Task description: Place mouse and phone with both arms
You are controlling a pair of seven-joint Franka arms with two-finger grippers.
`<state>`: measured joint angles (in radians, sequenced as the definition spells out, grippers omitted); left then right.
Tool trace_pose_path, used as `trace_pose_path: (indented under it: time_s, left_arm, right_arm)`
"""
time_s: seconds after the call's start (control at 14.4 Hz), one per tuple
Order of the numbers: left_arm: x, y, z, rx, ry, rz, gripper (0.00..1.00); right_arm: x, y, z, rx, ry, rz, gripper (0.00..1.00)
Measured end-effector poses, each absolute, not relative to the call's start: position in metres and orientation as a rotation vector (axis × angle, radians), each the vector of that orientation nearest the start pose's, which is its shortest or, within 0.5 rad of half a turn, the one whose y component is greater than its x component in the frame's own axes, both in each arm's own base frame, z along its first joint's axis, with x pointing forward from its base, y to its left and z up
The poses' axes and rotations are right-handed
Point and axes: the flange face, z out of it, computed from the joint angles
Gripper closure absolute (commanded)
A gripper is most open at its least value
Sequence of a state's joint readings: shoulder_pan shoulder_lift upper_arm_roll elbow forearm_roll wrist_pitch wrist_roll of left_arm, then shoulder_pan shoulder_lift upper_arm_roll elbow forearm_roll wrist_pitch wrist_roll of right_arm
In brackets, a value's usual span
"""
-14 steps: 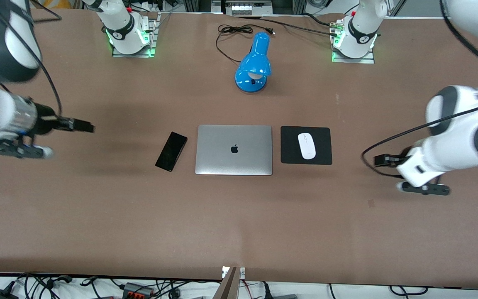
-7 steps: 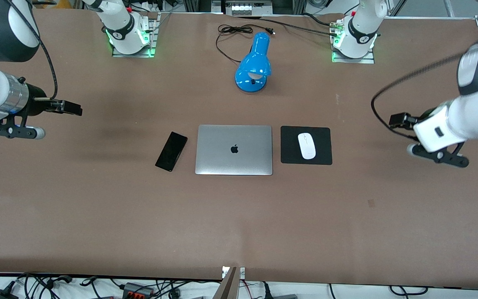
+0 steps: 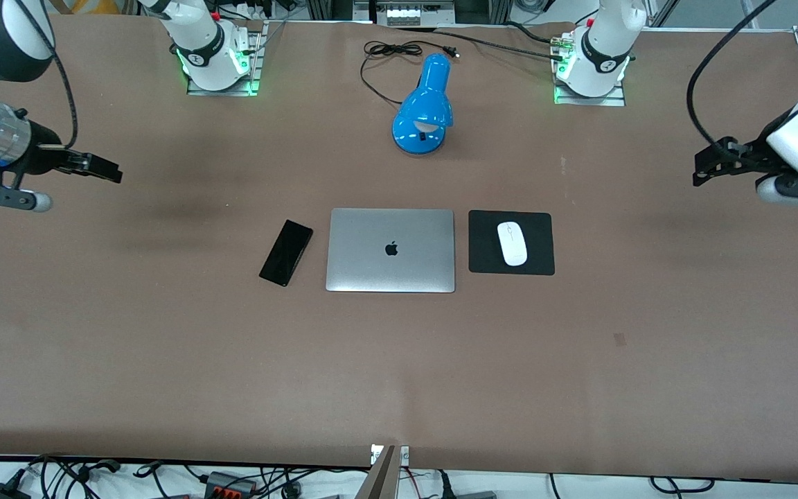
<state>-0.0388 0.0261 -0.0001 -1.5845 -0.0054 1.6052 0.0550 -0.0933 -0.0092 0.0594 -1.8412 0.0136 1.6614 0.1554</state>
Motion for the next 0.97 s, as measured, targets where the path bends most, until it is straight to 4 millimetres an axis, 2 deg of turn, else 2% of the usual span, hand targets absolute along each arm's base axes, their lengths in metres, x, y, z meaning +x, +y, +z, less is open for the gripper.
trace_pose_path:
  time_s: [0.21,0.35,0.42,0.69,0.97]
  left_arm:
    - [0.563,-0.015,0.596,-3.145,0.112,0.016,0.0]
    - [0.561,-0.016,0.594,-3.145,0.114,0.045,0.0]
    - [0.56,-0.017,0.594,-3.145,0.117,0.056,0.0]
    - [0.559,-0.016,0.596,-3.145,0.126,0.06,0.0]
    - [0.559,-0.017,0.599,-3.145,0.127,0.05,0.0]
  right_arm:
    - [0.545,-0.023,0.543,-3.184,0.288,0.156,0.0]
    - [0.55,-0.021,0.569,-3.205,0.278,0.067,0.0]
    - [0.553,-0.02,0.576,-3.202,0.275,0.044,0.0]
    - [0.562,-0.015,0.569,-3.147,0.278,0.061,0.0]
    - [0.564,-0.012,0.567,-3.142,0.272,0.069,0.0]
